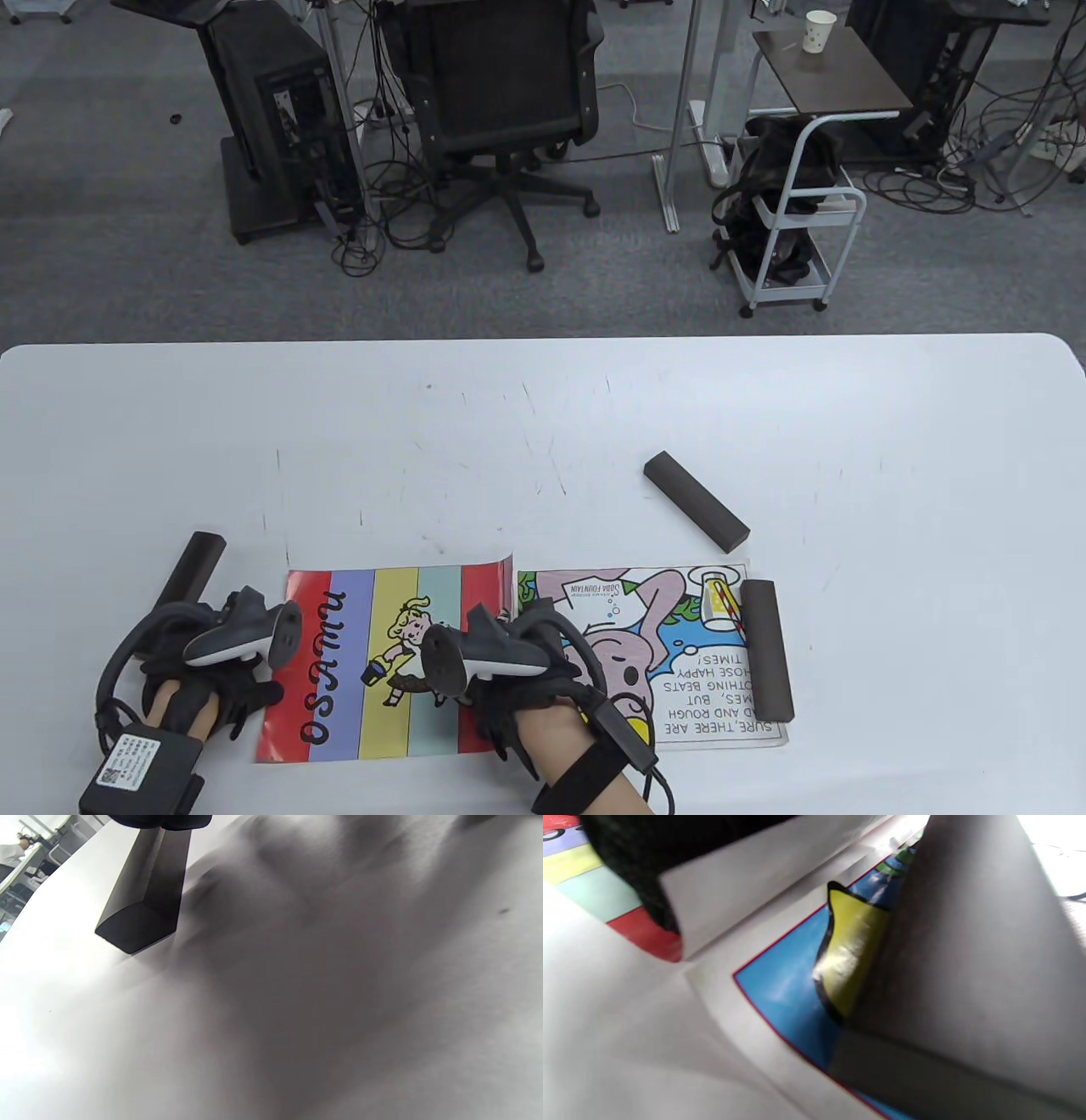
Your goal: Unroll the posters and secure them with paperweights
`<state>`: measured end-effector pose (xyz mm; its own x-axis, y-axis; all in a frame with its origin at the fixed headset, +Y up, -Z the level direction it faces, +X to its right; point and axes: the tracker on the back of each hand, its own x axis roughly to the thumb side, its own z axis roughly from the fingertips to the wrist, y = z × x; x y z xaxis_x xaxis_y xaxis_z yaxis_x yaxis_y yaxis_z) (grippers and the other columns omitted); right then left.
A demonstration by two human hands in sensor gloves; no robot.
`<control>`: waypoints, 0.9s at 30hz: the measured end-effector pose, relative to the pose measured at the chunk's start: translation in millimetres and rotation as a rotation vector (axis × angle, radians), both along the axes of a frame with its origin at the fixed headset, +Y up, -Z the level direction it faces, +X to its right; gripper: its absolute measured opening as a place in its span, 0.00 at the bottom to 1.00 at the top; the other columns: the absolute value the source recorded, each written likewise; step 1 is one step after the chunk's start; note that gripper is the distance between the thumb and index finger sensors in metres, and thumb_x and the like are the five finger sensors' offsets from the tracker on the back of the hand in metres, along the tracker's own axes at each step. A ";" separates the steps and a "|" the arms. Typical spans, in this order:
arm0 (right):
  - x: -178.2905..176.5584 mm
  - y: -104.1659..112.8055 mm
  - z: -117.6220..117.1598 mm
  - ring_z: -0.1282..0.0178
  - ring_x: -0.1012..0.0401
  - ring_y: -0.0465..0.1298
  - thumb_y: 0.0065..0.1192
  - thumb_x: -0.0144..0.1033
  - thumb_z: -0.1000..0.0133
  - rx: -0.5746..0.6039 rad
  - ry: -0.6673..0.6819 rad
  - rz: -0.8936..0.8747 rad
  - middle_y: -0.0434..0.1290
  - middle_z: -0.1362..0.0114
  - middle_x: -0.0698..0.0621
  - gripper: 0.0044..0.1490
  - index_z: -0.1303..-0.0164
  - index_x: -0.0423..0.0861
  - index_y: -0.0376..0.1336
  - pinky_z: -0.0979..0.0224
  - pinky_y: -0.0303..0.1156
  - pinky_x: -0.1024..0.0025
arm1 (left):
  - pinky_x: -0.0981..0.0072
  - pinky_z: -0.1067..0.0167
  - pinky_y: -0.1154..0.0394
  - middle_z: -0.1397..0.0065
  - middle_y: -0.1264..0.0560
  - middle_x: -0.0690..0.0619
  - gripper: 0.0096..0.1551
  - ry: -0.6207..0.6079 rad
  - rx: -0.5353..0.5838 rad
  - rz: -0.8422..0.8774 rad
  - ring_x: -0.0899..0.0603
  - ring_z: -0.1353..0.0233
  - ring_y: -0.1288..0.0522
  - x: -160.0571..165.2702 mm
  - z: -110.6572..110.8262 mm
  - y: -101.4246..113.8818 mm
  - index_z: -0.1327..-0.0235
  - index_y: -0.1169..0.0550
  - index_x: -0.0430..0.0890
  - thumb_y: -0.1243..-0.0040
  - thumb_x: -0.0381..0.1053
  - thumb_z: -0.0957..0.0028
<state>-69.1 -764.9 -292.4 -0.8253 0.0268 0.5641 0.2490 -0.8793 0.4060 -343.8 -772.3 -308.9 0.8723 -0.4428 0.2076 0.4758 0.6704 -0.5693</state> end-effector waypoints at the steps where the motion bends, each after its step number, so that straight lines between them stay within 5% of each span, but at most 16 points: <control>1: -2.3 -0.9 0.4 0.19 0.52 0.51 0.76 0.49 0.58 0.003 0.007 -0.008 0.51 0.18 0.55 0.51 0.29 0.60 0.50 0.21 0.45 0.44 | 0.38 0.28 0.42 0.16 0.57 0.48 0.48 0.013 0.002 0.006 0.30 0.18 0.48 -2.8 -0.5 1.4 0.30 0.57 0.69 0.55 0.75 0.63; 11: -8.8 -2.9 4.5 0.22 0.53 0.56 0.75 0.44 0.59 0.039 0.039 -0.012 0.51 0.18 0.54 0.50 0.29 0.58 0.51 0.21 0.49 0.47 | 0.38 0.28 0.40 0.16 0.53 0.48 0.53 0.271 0.152 0.278 0.31 0.18 0.47 -48.6 -17.9 24.1 0.28 0.59 0.63 0.49 0.73 0.60; 17: -9.5 -3.0 4.9 0.23 0.53 0.57 0.74 0.44 0.59 0.053 0.043 -0.011 0.52 0.18 0.54 0.49 0.29 0.58 0.51 0.21 0.49 0.47 | 0.45 0.34 0.31 0.21 0.42 0.41 0.53 0.550 0.321 0.147 0.33 0.23 0.34 -75.5 -32.2 6.9 0.24 0.49 0.44 0.49 0.69 0.57; 27: -10.2 -2.1 6.9 0.23 0.53 0.57 0.73 0.45 0.59 0.078 0.051 0.005 0.52 0.19 0.54 0.49 0.29 0.58 0.51 0.22 0.49 0.47 | 0.51 0.41 0.25 0.31 0.28 0.44 0.41 0.606 0.423 0.085 0.41 0.35 0.23 -78.6 -45.2 -4.5 0.29 0.36 0.43 0.43 0.58 0.55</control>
<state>-79.3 -767.0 -285.6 -0.7956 -0.0227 0.6054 0.2717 -0.9066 0.3230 -422.4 -776.8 -354.1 0.8146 -0.3044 -0.4937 0.0974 0.9109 -0.4010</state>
